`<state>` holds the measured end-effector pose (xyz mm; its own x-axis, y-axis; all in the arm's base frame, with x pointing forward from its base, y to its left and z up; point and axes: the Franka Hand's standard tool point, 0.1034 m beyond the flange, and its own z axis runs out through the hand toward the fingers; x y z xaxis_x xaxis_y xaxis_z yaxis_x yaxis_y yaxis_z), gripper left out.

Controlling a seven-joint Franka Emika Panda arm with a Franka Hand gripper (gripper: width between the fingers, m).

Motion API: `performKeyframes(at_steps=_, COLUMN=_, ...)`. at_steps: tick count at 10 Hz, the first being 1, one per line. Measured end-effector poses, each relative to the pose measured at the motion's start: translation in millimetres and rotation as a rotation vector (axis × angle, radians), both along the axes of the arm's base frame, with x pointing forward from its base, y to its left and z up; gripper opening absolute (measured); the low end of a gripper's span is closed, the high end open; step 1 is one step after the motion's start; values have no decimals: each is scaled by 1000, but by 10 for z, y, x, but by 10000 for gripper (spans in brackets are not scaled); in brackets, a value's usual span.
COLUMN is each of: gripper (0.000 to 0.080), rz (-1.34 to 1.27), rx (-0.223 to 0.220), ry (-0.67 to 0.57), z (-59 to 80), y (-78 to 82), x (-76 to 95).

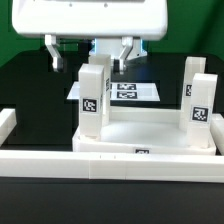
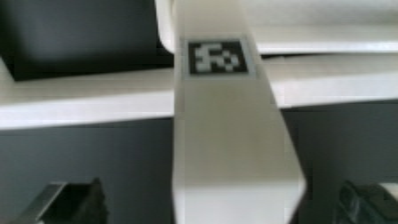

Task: Assemble desk

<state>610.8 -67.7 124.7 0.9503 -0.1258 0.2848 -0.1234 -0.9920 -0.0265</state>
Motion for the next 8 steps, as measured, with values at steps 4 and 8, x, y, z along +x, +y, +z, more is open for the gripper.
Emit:
performKeyframes(at_steps=4, gripper=649, rz=34, rx=68, ry=252, z=-51, y=33, x=-13)
performKeyframes(at_steps=8, gripper=649, rz=32, rx=57, ry=251, z=-64, y=-41, x=24)
